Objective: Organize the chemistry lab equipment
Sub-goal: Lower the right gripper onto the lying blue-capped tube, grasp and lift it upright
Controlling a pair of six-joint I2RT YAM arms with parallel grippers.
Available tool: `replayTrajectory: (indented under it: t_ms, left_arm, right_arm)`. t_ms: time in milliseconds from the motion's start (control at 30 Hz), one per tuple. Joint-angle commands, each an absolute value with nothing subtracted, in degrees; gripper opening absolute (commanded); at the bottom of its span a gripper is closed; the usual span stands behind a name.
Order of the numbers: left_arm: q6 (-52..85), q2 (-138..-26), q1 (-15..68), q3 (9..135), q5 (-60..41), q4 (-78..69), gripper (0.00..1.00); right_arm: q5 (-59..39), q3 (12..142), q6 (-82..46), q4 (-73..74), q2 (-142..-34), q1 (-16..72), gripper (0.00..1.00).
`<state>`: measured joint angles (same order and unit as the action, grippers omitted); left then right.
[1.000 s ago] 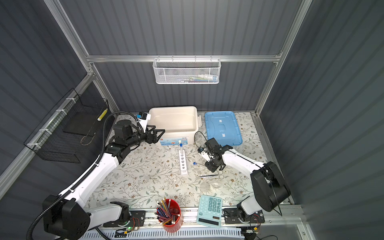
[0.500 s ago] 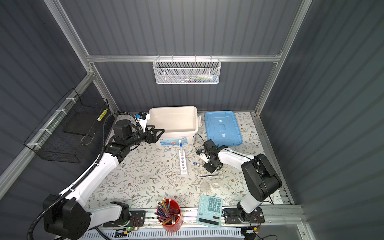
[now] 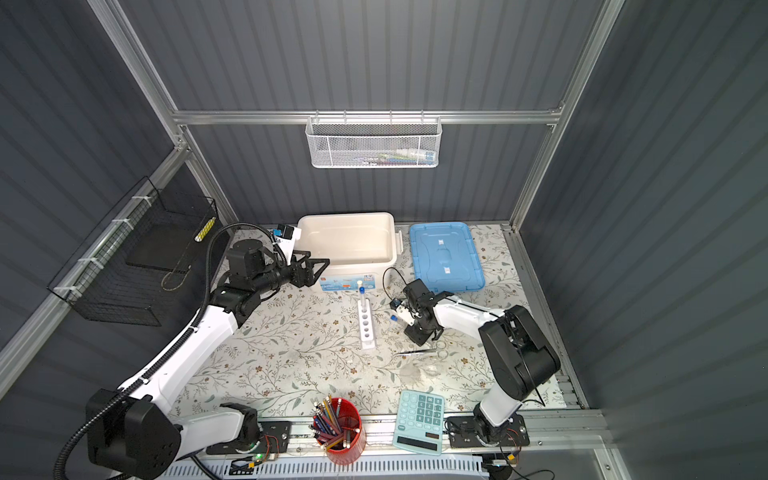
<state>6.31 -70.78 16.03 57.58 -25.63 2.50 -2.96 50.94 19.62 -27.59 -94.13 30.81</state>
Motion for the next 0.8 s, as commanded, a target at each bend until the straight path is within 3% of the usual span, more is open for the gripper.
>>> replayTrajectory:
  t_ms: [0, 533, 767]
  left_arm:
    - [6.5, -71.2, 15.6, 58.3, -27.0, 3.1, 0.83]
    - [8.3, -70.8, 15.6, 59.0, -30.0, 3.6, 0.82]
    - [9.1, -72.1, 15.6, 61.3, -36.0, 4.9, 0.82]
  right_arm:
    - [-3.6, 50.4, 19.8, -28.0, -94.4, 31.1, 0.19]
    - [-2.8, 49.1, 18.8, -25.1, -85.0, 31.0, 0.13]
    - [-1.8, 47.9, 17.9, -23.4, -77.1, 30.8, 0.12]
